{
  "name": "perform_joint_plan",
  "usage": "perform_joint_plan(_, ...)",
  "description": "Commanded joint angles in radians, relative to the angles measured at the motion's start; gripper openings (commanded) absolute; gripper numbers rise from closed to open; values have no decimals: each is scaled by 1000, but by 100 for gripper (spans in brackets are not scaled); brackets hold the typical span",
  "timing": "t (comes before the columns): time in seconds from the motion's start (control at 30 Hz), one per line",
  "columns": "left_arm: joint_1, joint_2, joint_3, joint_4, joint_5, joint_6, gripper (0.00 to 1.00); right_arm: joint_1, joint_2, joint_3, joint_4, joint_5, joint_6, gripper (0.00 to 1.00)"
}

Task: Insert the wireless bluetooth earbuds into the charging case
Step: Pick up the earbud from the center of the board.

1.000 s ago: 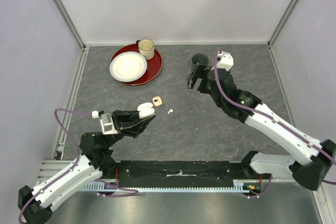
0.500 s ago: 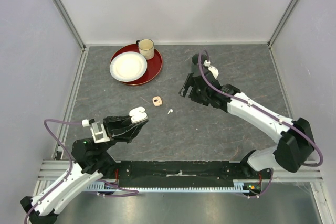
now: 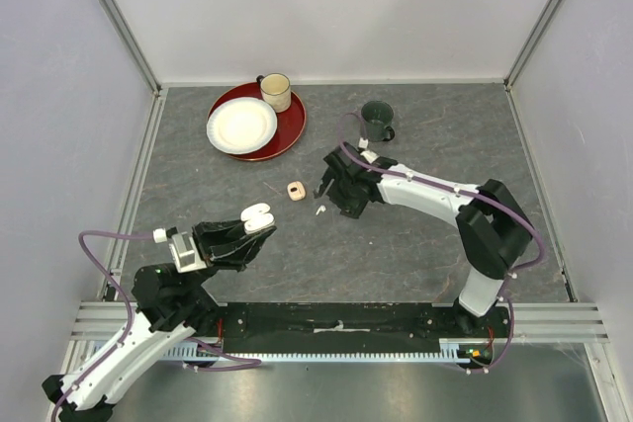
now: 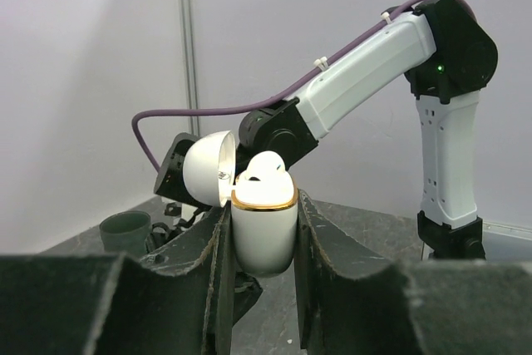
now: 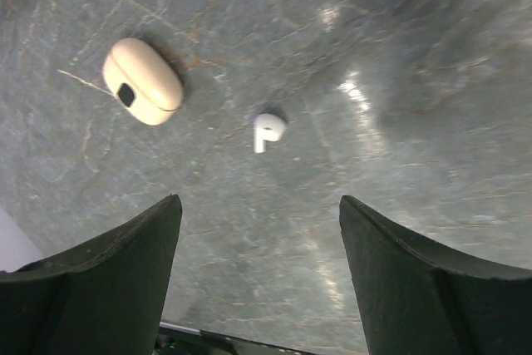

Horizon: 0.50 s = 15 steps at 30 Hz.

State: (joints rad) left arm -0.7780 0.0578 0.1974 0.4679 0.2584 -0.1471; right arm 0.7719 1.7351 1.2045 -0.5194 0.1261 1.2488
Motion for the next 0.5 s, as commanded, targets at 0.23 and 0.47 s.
perform_joint_plan(0.23, 5, -50, 14, -37, -54, 57, 2, 27, 129, 141, -82, -16, 256, 77)
perform_joint_plan(0.47, 5, -50, 10, -34, -65, 67, 2, 27, 176, 158, -87, -16, 297, 65)
